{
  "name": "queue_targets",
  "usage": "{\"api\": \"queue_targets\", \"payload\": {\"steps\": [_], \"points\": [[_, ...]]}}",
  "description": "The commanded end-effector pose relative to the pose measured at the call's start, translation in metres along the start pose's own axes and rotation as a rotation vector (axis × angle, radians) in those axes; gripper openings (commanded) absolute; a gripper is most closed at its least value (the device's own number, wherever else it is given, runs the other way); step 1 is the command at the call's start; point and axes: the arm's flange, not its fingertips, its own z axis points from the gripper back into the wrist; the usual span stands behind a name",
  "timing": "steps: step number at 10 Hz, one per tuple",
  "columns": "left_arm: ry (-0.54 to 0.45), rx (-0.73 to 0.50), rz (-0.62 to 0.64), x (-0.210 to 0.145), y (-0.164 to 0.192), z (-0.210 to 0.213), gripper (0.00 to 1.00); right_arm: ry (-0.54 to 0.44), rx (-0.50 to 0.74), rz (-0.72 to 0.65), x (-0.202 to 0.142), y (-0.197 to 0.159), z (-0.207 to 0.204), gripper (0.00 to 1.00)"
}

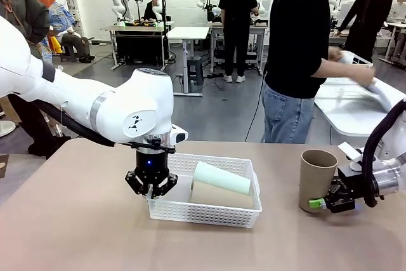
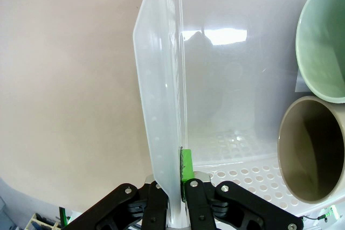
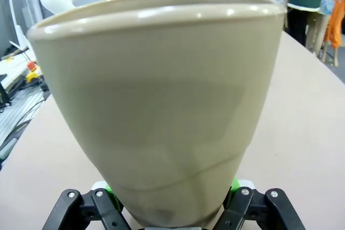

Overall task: Clean and organize the cups into the basket.
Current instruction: Pick up the Reusable plastic cup from the right side of the table and stack it inside the Organizing basket in the center of the table.

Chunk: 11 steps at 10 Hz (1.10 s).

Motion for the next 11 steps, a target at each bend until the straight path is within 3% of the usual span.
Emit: {"api": "queue_targets", "payload": {"steps": [1, 5, 7, 8, 11], "points": [[0.001, 0.004, -0.002, 0.0, 0.0, -0.001, 0.0, 0.086, -0.104, -0.012, 0.047, 0.033, 0.0, 0.0], [0.001, 0.004, -0.002, 0.0, 0.0, -0.001, 0.0, 0.043, -0.19, -0.03, 0.144, 0.062, 0.027, 0.0], [0.001, 0.004, -0.002, 0.0, 0.0, -0.001, 0.0, -0.016, -0.215, -0.046, 0.154, 0.062, 0.036, 0.0], [0.001, 0.004, -0.002, 0.0, 0.0, -0.001, 0.0, 0.062, -0.173, -0.005, 0.153, 0.062, 0.038, 0.0], [0.001, 0.004, -0.002, 0.0, 0.0, -0.001, 0.0, 0.062, -0.173, -0.005, 0.153, 0.062, 0.038, 0.0]]}}
